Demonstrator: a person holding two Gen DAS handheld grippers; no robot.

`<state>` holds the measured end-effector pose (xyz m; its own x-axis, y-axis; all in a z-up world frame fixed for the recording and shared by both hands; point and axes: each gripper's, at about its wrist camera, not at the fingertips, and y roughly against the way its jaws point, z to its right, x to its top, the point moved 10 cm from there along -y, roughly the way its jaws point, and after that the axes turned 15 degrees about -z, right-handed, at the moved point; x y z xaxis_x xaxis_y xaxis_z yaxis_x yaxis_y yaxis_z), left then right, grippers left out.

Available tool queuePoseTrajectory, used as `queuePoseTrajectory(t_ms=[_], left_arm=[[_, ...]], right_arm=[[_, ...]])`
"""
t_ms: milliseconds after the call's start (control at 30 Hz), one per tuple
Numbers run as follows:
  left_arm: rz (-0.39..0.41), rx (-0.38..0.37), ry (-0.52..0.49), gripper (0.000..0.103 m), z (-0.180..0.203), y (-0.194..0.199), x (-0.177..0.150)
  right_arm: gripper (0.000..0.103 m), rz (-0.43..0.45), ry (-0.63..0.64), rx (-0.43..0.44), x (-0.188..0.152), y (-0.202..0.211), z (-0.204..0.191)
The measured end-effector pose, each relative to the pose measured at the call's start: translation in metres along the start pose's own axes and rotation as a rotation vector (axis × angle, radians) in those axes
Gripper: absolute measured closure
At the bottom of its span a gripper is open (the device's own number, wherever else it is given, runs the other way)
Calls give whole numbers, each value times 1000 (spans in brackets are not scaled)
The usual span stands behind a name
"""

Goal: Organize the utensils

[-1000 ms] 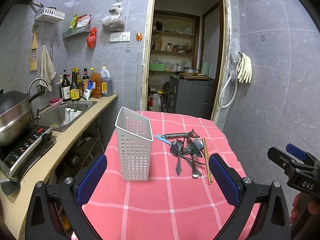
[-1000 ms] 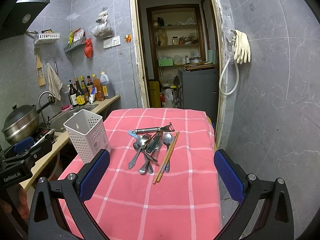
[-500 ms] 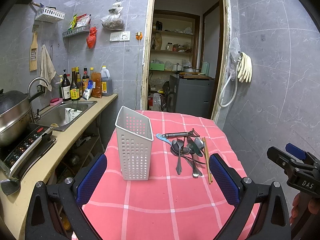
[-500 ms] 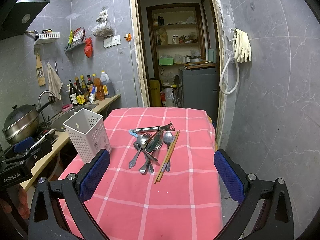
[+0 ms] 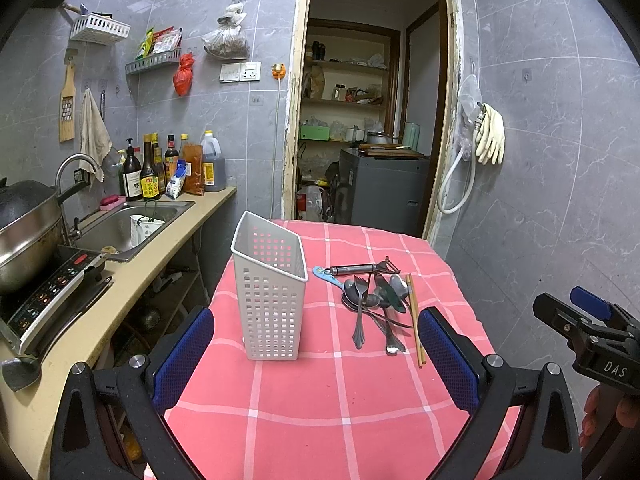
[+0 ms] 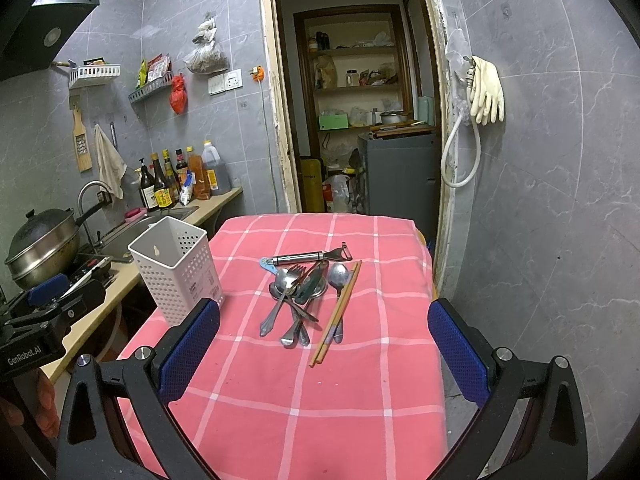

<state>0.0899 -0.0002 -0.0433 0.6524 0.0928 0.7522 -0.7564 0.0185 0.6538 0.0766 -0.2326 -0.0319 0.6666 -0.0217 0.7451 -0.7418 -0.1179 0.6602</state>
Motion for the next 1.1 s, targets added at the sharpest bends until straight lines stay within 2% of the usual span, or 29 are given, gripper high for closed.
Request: queuePoseTrajectory(t_ms=[733,800,1100], left_arm=[[-19,0,13,1,-2,0,0],[-32,-10,18,1,-14,-5,0],[-65,-81,-41,1,-5,-16,28]], right_arm=[[1,-29,4,7,-14,-9,-18],[1,-36,-1,6,-12,-10,-15],[1,-27,-44,-11,12,-18,-2]])
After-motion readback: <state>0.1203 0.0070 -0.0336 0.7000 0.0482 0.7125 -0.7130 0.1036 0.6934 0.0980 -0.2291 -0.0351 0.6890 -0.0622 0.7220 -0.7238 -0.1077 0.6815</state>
